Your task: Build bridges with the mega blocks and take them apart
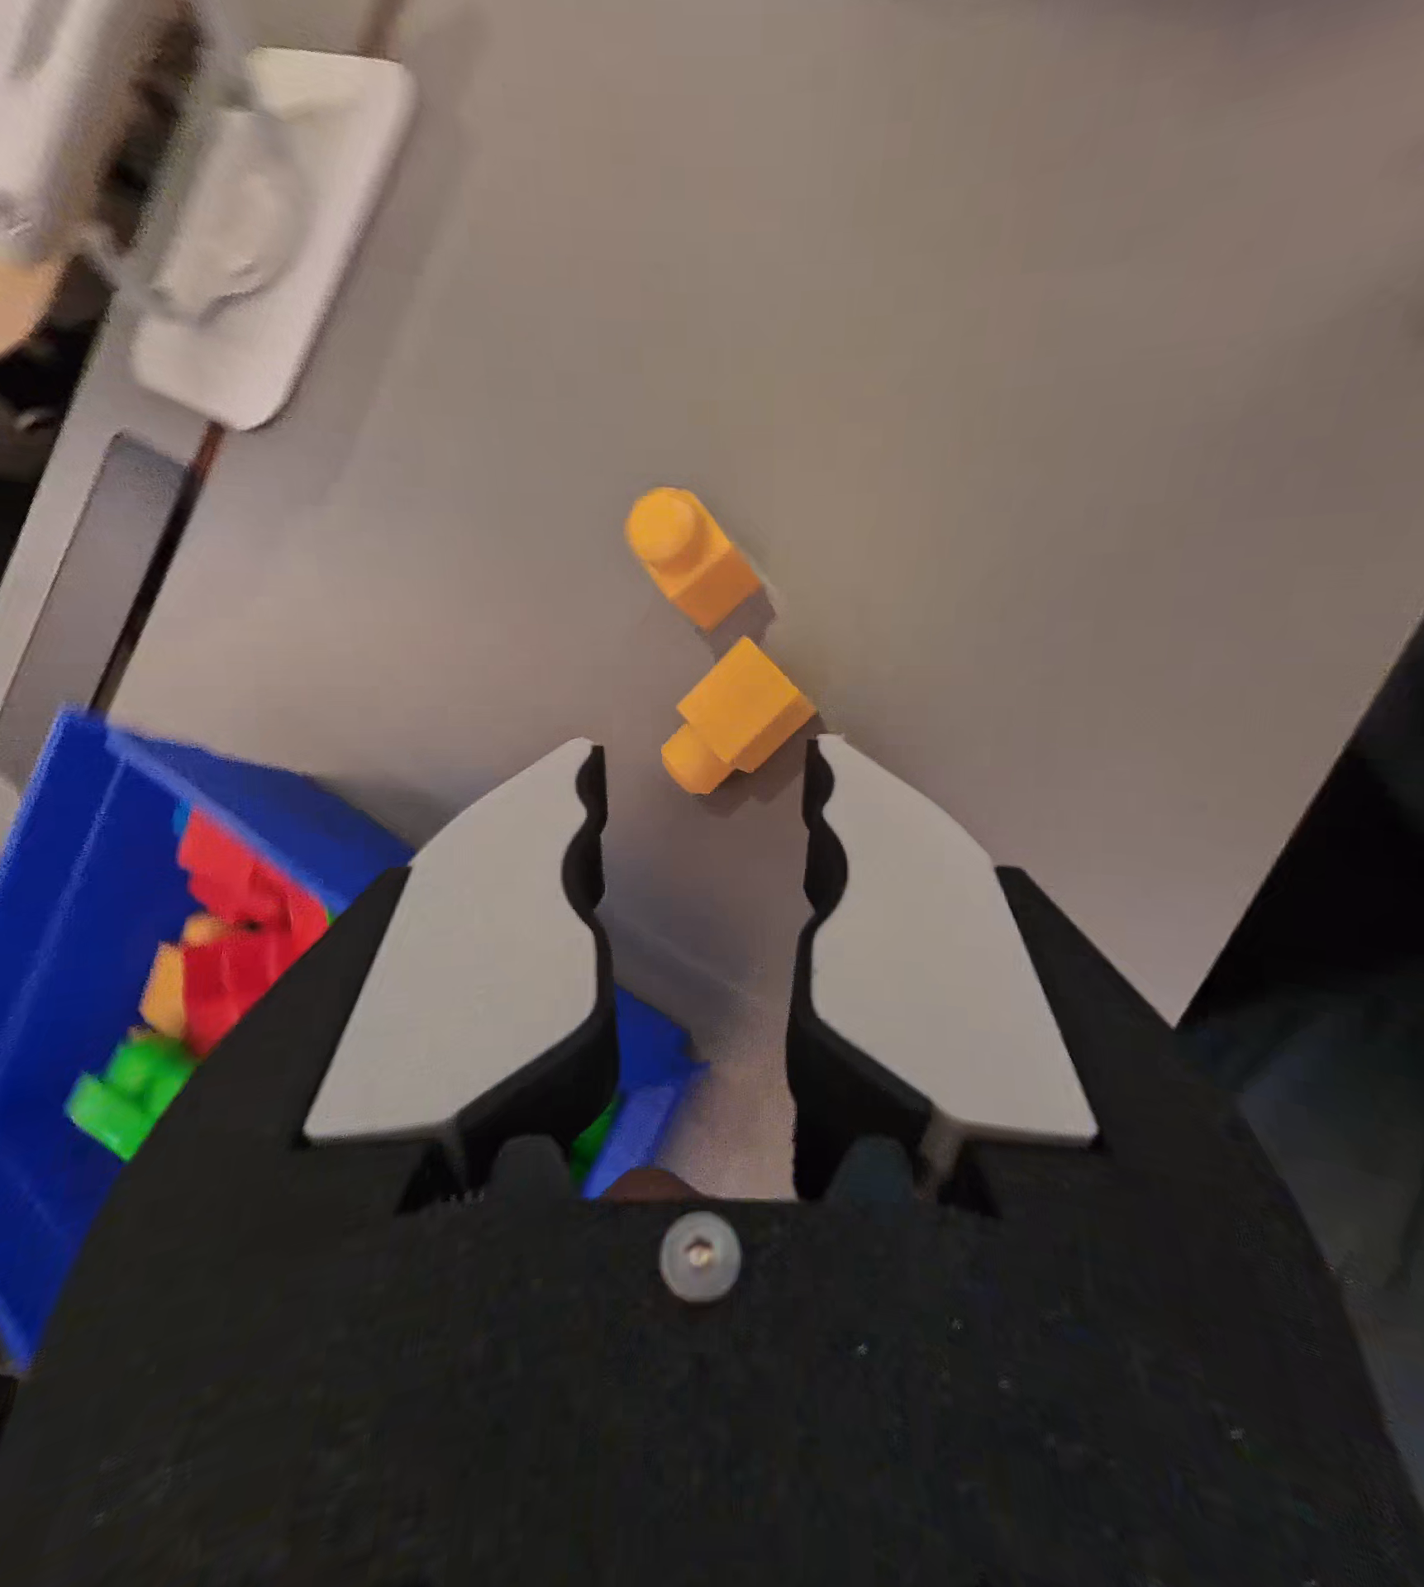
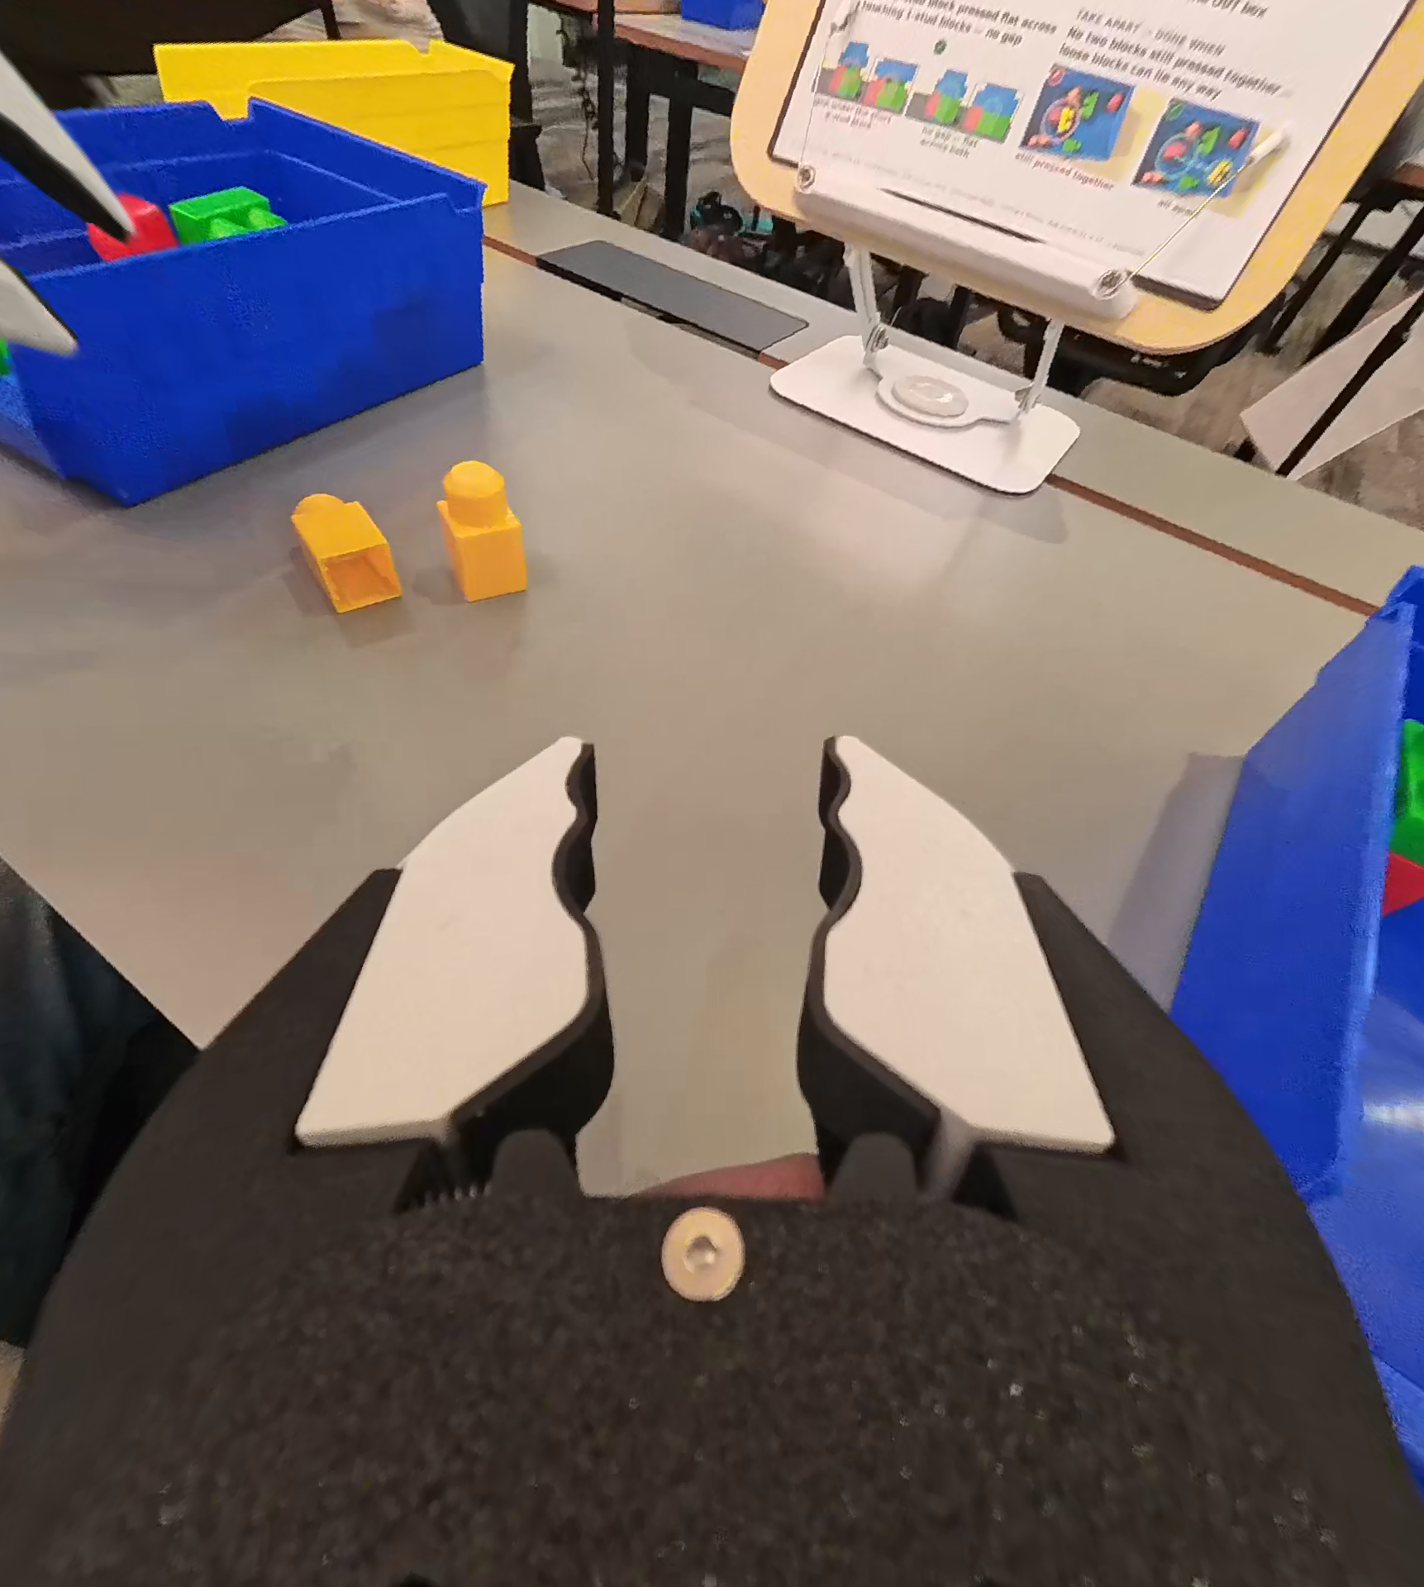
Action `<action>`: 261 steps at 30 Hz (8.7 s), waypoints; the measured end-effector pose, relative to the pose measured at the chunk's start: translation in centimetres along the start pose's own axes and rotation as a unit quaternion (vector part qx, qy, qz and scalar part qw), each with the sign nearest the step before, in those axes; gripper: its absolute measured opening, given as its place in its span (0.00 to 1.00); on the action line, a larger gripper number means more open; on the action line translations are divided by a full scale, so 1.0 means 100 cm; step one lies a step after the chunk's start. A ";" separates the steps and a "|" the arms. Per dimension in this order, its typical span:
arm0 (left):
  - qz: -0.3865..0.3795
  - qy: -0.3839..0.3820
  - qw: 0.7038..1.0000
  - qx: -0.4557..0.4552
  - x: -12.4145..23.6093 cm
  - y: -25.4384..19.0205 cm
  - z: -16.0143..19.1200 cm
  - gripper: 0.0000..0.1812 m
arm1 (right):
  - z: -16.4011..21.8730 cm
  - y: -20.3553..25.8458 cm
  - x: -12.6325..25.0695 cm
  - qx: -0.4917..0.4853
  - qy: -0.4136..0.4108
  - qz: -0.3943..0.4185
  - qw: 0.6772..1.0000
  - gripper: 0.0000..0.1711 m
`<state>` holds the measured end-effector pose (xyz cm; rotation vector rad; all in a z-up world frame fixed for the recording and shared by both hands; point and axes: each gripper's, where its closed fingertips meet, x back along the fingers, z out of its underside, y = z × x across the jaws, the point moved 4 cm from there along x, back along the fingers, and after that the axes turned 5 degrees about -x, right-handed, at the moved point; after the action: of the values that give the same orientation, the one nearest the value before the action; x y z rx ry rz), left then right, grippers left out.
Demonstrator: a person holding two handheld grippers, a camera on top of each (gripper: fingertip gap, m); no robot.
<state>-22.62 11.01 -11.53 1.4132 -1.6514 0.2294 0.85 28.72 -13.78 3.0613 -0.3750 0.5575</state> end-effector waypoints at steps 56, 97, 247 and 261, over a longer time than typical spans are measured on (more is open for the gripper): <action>-0.216 0.170 0.868 0.413 -0.038 0.245 0.188 0.30 | 0.013 0.007 -0.015 0.008 0.011 -0.018 1.000 0.30; -0.157 0.043 0.946 0.279 0.023 0.178 0.057 0.23 | 0.011 0.006 -0.013 0.013 0.005 -0.016 1.000 0.30; -0.113 -0.030 0.887 0.446 -0.075 -0.035 0.037 0.42 | 0.018 0.009 -0.014 0.025 0.026 -0.028 0.999 0.31; -0.148 0.047 0.886 0.437 -0.117 0.002 0.033 0.40 | 0.016 0.010 -0.012 0.023 0.024 -0.030 0.999 0.30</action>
<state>-25.45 16.89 -21.78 2.2472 -1.2485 0.9331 0.13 27.95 -15.75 3.0841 -0.2736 0.6430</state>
